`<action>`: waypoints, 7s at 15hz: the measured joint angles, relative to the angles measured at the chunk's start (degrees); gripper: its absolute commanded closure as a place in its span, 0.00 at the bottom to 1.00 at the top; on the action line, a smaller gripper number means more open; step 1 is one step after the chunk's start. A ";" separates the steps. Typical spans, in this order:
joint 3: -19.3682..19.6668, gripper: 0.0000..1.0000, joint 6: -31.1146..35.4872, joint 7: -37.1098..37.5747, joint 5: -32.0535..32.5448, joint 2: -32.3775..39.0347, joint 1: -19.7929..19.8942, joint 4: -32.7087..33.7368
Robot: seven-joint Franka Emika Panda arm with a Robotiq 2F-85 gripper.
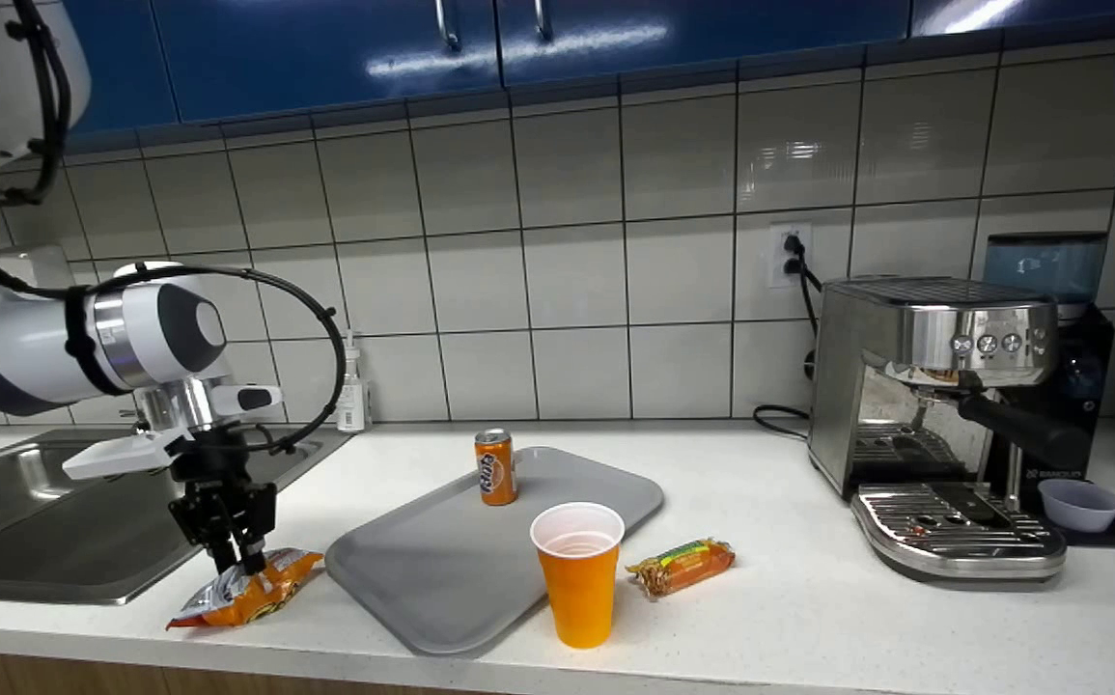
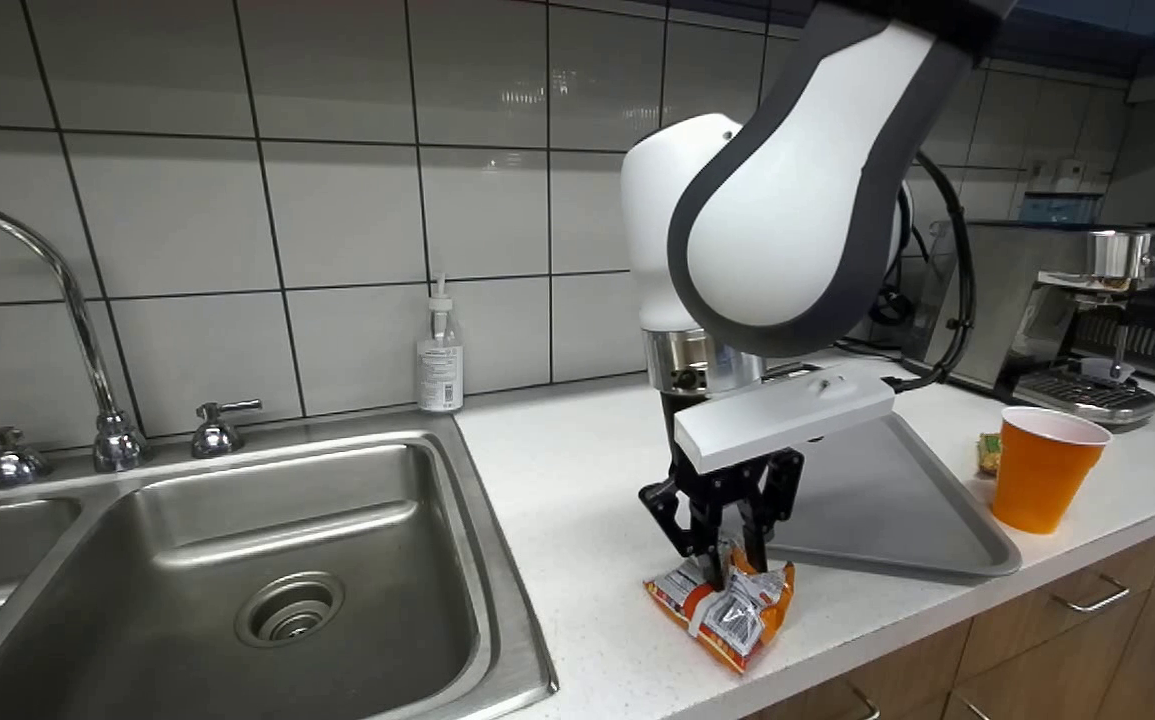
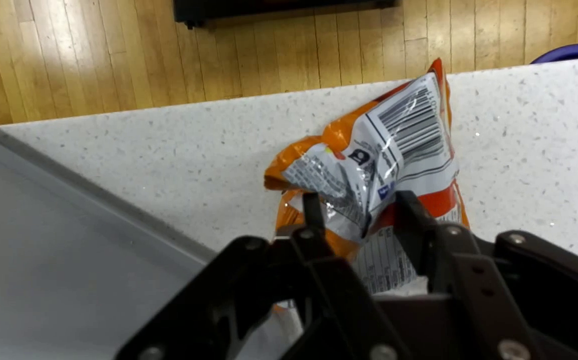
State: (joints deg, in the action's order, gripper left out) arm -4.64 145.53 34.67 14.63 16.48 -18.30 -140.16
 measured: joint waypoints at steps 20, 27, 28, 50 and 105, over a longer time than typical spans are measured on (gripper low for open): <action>0.20 1.00 0.02 1.73 0.57 -4.04 -0.96 1.39; 2.04 1.00 -0.03 6.08 3.07 -5.20 -0.40 2.38; 2.51 1.00 -0.04 6.62 3.43 -5.20 -0.25 2.62; 10.59 0.69 -2.16 17.35 5.72 5.51 3.00 12.17; 13.13 0.00 -4.67 25.76 15.45 -22.37 29.70 -8.65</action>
State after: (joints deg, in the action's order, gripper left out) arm 8.49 140.86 60.43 30.09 -5.89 11.39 -148.80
